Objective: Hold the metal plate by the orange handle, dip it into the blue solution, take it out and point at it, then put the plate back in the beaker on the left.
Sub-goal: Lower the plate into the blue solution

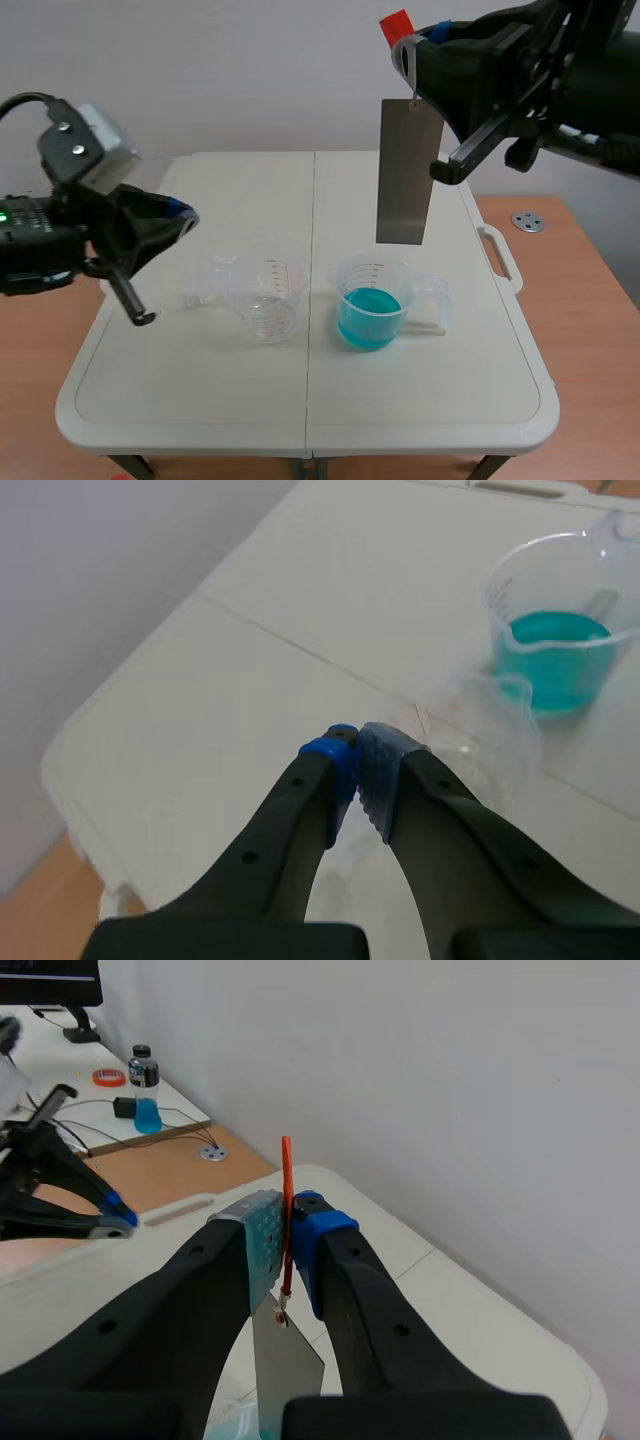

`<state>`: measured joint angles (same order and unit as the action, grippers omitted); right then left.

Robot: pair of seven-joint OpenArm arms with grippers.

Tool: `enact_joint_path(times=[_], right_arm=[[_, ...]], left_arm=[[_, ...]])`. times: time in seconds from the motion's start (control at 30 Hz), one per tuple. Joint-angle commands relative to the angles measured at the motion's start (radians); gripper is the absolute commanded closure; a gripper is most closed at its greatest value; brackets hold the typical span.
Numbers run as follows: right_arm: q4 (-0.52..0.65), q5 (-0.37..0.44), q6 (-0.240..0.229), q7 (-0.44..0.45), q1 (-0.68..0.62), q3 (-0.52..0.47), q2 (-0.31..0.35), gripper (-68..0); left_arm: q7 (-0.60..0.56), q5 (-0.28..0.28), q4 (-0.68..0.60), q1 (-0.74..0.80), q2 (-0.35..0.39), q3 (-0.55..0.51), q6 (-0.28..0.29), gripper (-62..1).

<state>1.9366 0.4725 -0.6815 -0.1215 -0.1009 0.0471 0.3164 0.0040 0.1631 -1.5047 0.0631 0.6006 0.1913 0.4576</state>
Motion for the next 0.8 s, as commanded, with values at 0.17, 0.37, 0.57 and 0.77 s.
enact_joint_path(times=[0.17, 0.37, 0.57, 0.77], right_arm=[[-0.047, 0.013, 0.0, 0.048, 0.01, 0.026, 0.01, -1.3], [-0.117, 0.01, 0.0, 0.071, 0.037, 0.053, 0.01, -1.3], [-0.174, 0.009, 0.0, 0.088, 0.054, 0.07, 0.004, -1.3], [-0.239, 0.003, -0.001, 0.109, 0.064, 0.094, 0.005, -1.3]], left_arm=[[-0.089, 0.201, -0.03, 0.301, 0.188, -0.167, 0.0, -1.7], [-0.149, 0.316, -0.03, 0.596, 0.277, -0.3, 0.0, -1.7], [-0.229, 0.315, -0.011, 0.854, 0.28, -0.351, -0.003, -1.7], [-0.263, 0.29, 0.055, 0.991, 0.241, -0.349, -0.003, -1.7]])
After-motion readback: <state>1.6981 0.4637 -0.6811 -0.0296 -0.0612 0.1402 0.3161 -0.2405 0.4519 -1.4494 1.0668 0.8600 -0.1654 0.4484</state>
